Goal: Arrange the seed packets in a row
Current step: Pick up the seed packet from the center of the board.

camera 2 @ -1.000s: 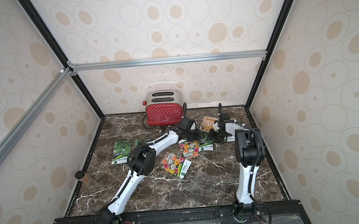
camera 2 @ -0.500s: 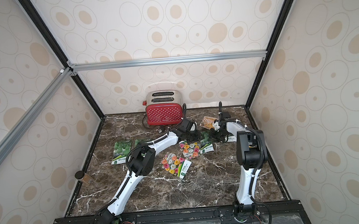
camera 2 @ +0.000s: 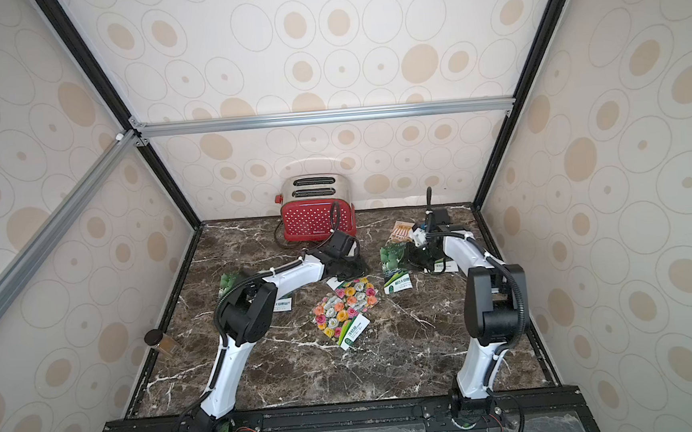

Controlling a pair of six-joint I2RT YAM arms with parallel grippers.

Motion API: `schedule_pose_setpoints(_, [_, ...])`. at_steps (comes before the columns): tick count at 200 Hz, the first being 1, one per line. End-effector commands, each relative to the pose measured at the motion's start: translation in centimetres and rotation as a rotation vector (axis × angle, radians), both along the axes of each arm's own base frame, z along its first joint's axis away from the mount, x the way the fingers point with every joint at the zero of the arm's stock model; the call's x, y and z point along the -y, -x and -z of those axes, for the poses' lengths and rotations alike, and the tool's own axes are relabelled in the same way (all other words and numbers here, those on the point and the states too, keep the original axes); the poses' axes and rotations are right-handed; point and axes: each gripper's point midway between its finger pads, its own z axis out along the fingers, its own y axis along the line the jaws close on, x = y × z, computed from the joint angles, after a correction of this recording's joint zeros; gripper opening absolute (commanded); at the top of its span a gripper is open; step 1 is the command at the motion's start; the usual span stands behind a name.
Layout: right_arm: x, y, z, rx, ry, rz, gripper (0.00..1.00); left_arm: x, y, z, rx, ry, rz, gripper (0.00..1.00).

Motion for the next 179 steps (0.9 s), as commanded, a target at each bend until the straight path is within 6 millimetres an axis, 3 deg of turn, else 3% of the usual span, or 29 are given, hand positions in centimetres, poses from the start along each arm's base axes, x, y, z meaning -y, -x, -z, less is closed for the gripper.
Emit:
schedule_pose_setpoints(1, [-1.2,1.2,-0.3,-0.012,-0.045,-0.024,0.12,-2.9,-1.7,-3.4,0.088,-0.019,-0.051,0.39])
schedule_pose_setpoints(49, [-3.6,1.3,-0.2,-0.011,-0.066,-0.066,0.13,-5.3,-1.6,-5.8,0.145,-0.069,-0.065,0.39])
schedule_pose_setpoints(101, [-11.9,-1.1,-1.2,0.018,-0.074,-0.194,0.13,-15.0,-0.7,-7.6,0.158,-0.118,-0.262,0.4])
schedule_pose_setpoints(104, [-13.3,-0.8,-1.2,0.018,-0.076,-0.22,0.14,-15.6,-0.5,-7.7,0.158,-0.122,-0.272,0.39])
schedule_pose_setpoints(111, [-14.5,-1.0,-0.9,0.013,-0.078,-0.225,0.14,-16.7,-0.1,-7.8,0.159,-0.126,-0.293,0.39])
schedule_pose_setpoints(142, [-19.0,-1.5,0.5,-0.001,-0.091,-0.258,0.14,-20.2,1.9,-8.1,0.167,-0.15,-0.354,0.4])
schedule_pose_setpoints(179, [-22.5,-1.6,1.9,-0.015,-0.101,-0.268,0.14,-23.2,3.7,-8.5,0.174,-0.148,-0.415,0.4])
